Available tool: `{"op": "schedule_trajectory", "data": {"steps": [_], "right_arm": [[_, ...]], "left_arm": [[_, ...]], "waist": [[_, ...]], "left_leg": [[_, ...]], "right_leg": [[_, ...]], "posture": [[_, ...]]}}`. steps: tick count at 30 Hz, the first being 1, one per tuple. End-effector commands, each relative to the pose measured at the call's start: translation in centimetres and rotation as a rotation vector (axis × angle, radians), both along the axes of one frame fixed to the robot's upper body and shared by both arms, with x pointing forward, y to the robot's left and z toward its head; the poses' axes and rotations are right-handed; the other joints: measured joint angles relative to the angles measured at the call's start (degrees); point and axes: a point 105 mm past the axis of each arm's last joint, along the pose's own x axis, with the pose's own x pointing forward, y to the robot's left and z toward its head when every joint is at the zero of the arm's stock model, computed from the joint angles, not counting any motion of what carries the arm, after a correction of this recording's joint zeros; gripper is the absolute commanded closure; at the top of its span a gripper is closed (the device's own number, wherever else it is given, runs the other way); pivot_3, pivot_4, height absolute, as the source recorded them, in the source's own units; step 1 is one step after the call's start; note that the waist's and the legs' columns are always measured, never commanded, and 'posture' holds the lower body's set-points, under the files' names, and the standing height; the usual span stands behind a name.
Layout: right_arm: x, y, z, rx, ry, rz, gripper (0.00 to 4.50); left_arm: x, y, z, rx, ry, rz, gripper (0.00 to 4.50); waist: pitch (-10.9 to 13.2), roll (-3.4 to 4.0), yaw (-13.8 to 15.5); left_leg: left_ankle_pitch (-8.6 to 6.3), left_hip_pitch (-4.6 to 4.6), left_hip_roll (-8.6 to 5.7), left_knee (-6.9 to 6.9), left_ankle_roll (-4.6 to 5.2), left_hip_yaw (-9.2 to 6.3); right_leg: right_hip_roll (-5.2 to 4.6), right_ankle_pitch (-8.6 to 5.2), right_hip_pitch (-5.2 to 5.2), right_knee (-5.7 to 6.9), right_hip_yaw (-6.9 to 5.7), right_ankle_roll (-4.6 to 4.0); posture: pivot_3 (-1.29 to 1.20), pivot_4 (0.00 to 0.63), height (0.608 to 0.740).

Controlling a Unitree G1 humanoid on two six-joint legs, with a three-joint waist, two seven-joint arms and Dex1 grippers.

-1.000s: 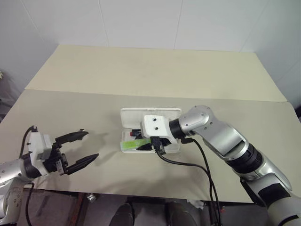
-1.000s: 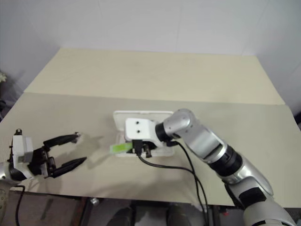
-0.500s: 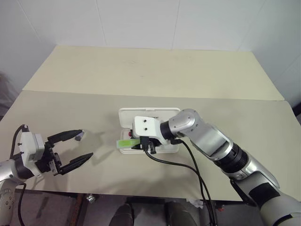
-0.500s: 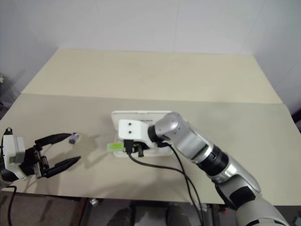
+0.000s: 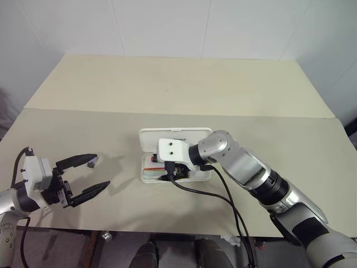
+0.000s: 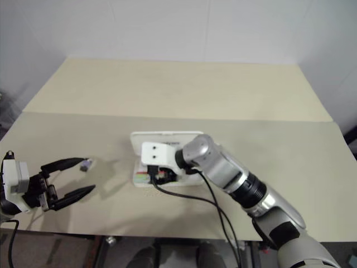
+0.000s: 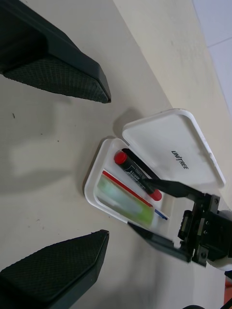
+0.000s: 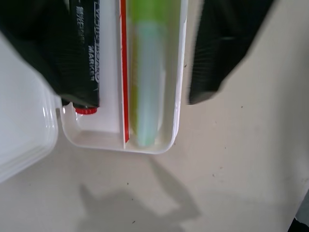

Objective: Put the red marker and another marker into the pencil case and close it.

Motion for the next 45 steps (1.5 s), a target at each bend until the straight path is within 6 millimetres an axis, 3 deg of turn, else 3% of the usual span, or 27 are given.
{"op": "schedule_trajectory", "data": {"steps": [1,17,23,26,29,36,45], "right_arm": [[-0.1,-0.3,0.8,0.001,-0.04,0.021,0.04],[0.2,-2.1,2.7,0.066,-0.055,0.056,0.04],[-1.1,-6.1,3.1,0.069,0.004,0.125,0.04],[-0.8,-7.3,3.7,0.094,0.003,0.128,0.04],[-0.2,-8.9,4.5,0.195,-0.025,0.146,0.04],[0.8,-11.9,4.5,0.319,-0.008,0.149,0.04],[2.6,-13.3,4.4,0.349,-0.072,0.094,0.04]], "left_arm": [[-0.3,0.1,1.2,0.02,-0.055,0.0,0.0],[0.5,0.2,1.1,0.0,-0.077,0.066,0.0],[1.2,1.5,-0.1,-0.034,-0.046,0.245,0.0],[1.8,1.8,-0.6,-0.046,-0.042,0.333,0.0],[3.2,2.3,-2.3,-0.049,0.03,0.497,0.0],[5.2,3.3,-3.9,-0.158,0.081,0.708,0.0],[6.5,4.4,-5.7,-0.222,0.187,0.846,0.0]], "waist": [[0.0,0.0,-0.1],[0.0,-0.01,-0.1],[0.0,-0.02,0.2],[0.0,-0.02,0.1],[0.0,-0.04,0.1],[0.0,-0.05,0.2],[0.0,-0.05,0.1]], "left_leg": [[0.0,0.0,0.0,0.0,0.0,0.0],[0.0,0.0,0.04,-0.01,-0.01,0.0],[-0.04,-0.02,-0.03,0.0,0.05,0.0],[-0.04,0.0,-0.08,0.02,0.06,0.01],[-0.03,0.06,-0.01,0.03,0.05,0.01],[-0.03,0.13,-0.12,0.18,0.06,0.01],[0.01,0.15,-0.1,0.29,0.01,0.01]], "right_leg": [[0.0,0.0,0.0,0.0,0.0,0.0],[0.01,0.0,-0.01,0.0,0.0,0.0],[-0.01,0.0,0.06,-0.09,0.0,0.02],[0.01,0.0,0.06,-0.05,0.0,0.03],[0.03,0.0,0.11,0.0,0.01,0.03],[0.2,0.03,0.25,0.05,0.01,0.09],[0.27,0.03,0.21,0.28,0.02,0.08]], "posture": [[0.0,0.15,0.74],[0.0,0.15,0.74],[0.0,0.15,0.74],[0.0,0.15,0.74],[0.0,0.15,0.74],[0.0,0.15,0.74],[0.0,0.15,0.74]]}}
